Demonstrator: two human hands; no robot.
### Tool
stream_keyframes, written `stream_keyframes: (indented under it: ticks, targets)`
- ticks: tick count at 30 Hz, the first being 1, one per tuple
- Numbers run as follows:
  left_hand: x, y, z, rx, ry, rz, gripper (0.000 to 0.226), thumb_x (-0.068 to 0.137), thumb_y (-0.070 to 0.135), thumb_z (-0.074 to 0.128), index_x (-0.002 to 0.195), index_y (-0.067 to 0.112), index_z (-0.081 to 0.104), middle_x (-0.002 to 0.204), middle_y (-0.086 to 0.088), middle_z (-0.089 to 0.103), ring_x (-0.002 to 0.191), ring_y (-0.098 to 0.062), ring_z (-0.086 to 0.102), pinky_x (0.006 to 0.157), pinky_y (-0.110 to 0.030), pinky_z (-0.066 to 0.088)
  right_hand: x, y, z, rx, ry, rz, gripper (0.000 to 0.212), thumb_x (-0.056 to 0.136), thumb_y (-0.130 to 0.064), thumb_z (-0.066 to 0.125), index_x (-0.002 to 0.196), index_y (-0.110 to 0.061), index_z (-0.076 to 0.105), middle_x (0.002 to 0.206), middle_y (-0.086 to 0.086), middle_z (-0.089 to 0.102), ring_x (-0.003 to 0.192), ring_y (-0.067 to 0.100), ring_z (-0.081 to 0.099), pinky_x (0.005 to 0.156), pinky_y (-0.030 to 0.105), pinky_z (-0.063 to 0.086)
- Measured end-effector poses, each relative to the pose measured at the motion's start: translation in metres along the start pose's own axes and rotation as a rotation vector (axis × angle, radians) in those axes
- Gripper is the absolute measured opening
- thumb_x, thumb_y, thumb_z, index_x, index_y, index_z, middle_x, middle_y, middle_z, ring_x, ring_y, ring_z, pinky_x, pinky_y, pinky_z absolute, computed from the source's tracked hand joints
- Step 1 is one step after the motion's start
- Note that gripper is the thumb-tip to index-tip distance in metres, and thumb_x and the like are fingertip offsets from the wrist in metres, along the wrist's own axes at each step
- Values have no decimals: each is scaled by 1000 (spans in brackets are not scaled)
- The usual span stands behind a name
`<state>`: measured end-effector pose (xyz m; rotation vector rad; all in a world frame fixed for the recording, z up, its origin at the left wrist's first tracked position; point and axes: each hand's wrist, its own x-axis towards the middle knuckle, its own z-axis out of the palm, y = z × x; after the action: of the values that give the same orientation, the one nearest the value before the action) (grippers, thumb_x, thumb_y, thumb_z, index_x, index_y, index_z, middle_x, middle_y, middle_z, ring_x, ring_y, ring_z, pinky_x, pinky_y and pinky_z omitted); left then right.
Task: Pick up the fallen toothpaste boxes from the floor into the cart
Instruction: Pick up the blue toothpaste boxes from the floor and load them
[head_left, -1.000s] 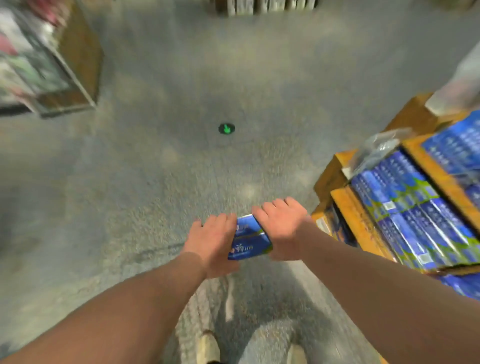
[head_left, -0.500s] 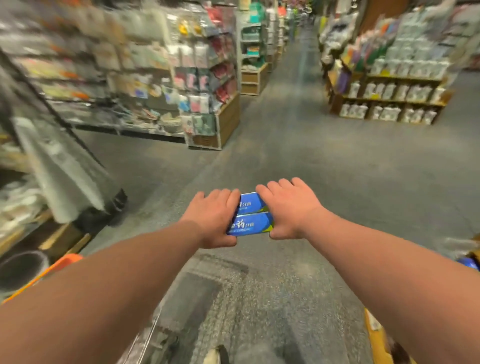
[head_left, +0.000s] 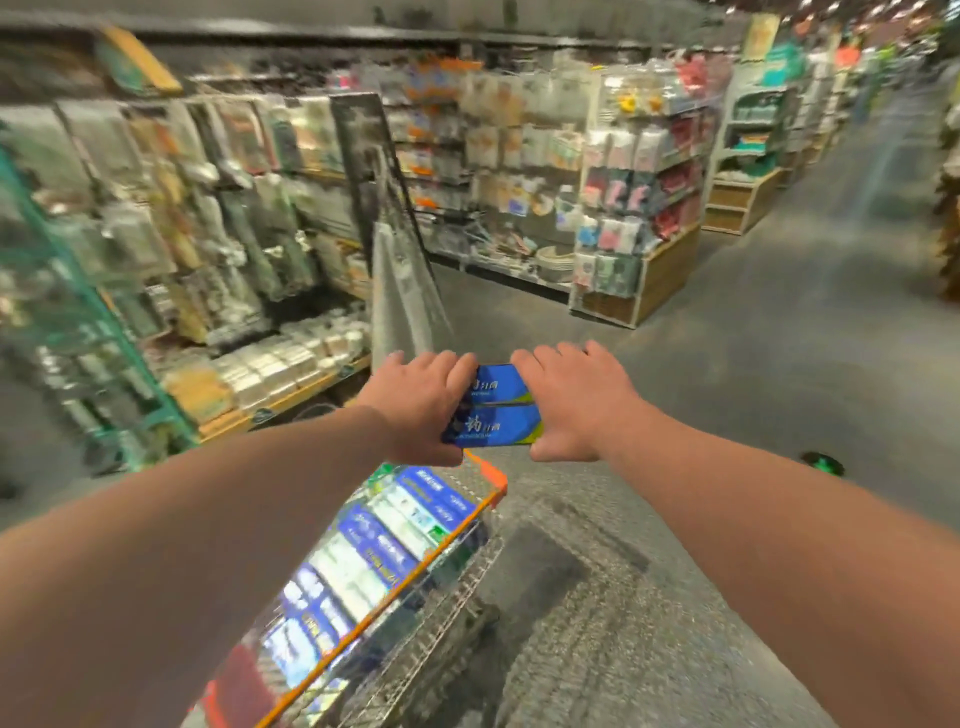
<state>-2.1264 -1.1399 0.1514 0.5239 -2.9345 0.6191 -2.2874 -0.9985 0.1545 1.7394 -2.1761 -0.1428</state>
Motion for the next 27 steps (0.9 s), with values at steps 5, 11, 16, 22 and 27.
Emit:
stream_keyframes:
  ticks: [5, 11, 16, 22, 27]
  targets:
    - [-87, -76, 28, 41, -55, -45, 106, 67, 72, 65, 146, 18, 20, 129, -1, 50, 116, -24, 54, 90, -42, 46, 36, -113, -6, -22, 17, -17, 103, 56, -71, 69, 139, -22, 34, 118, -2, 55, 108, 25, 55, 87, 42, 41]
    - [-180, -160, 70, 33, -141, 6, 108, 70, 74, 63, 150, 17, 17, 132, -2, 49, 118, -24, 52, 94, -43, 47, 64, -247, -7, 60, -23, -14, 90, 56, -65, 69, 129, -23, 38, 113, -2, 55, 106, 25, 55, 86, 42, 40]
    - [-208, -199, 104, 20, -155, 43, 108, 66, 73, 64, 148, 18, 22, 126, 1, 51, 111, -22, 54, 91, -41, 49, 81, -303, 6, 94, -51, 25, 88, 55, -67, 70, 126, -23, 40, 114, -2, 57, 106, 25, 56, 86, 43, 40]
    - [-209, -224, 186, -57, -276, 66, 95, 65, 67, 63, 141, 21, 29, 127, 3, 52, 115, -23, 56, 91, -40, 47, 113, -357, 74, 209, -170, 85, 90, 57, -60, 72, 130, -21, 38, 120, 1, 55, 111, 26, 54, 90, 43, 40]
    - [-202, -238, 291, -60, -440, 174, 98, 62, 63, 68, 141, 24, 28, 125, 6, 52, 117, -20, 56, 93, -38, 45, 131, -416, 173, 363, -330, 191, 81, 70, -57, 74, 133, -20, 37, 124, 1, 54, 118, 27, 52, 93, 47, 39]
